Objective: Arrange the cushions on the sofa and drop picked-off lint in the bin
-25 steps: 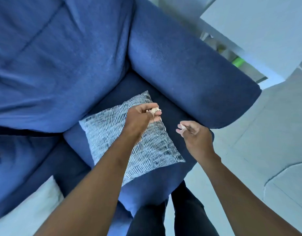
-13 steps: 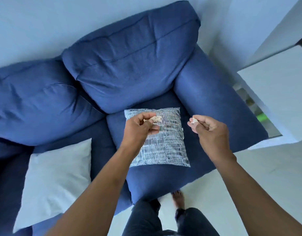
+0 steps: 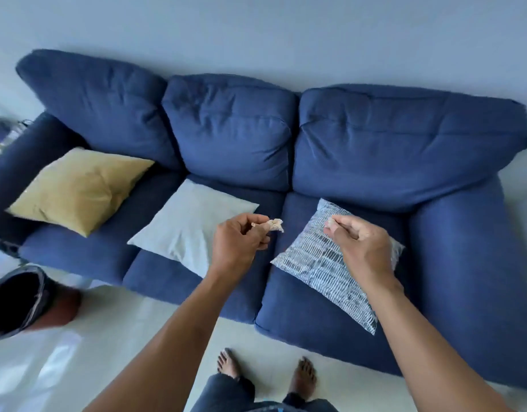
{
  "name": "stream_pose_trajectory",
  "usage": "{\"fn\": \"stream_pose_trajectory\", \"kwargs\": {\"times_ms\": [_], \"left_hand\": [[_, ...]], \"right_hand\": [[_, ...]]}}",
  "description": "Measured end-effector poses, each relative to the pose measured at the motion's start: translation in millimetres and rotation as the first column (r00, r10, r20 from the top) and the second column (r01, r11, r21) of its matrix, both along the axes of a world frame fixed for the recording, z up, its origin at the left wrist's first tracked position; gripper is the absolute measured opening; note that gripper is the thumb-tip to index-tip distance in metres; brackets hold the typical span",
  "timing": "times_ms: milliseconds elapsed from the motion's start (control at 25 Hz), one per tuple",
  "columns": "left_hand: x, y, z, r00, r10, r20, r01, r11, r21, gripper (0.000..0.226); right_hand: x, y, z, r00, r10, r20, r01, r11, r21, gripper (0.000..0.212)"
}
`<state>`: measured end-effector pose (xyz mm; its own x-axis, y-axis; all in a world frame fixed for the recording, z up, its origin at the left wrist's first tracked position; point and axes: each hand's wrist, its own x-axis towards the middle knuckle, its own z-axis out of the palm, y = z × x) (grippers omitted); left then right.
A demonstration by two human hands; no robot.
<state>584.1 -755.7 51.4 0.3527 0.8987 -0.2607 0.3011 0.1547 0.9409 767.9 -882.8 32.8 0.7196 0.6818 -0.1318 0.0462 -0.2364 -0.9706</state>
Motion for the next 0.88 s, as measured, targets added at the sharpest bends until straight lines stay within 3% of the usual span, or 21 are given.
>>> {"fn": "stream_pose_trajectory", "kwargs": {"times_ms": [280, 480, 600, 880], "left_hand": [[-202, 37, 4, 0.926, 0.375, -0.045, -0.373, 0.926, 0.051, 0.009], [-357, 66, 0, 0.824, 0.532, -0.193, -0.503, 0.845, 0.182, 0.02], [-437, 86, 3, 0.746, 0.611, -0.267, -0.539, 0.788, 0.297, 0.013], [-574, 134, 4, 0.618, 0.744, -0.254, -0.665, 0.667, 0.336, 0.008]], "right_hand": [[-160, 118, 14, 0.917, 0.387, 0.098, -0.386, 0.922, -0.034, 0.018], [-312, 188, 18, 0.81, 0.58, 0.089, -0.575, 0.815, -0.076, 0.012], [-395, 229, 19, 0.751, 0.654, 0.093, -0.65, 0.756, -0.074, 0.012], [-545, 313, 11, 0.623, 0.771, 0.132, -0.77, 0.634, -0.074, 0.012]]}}
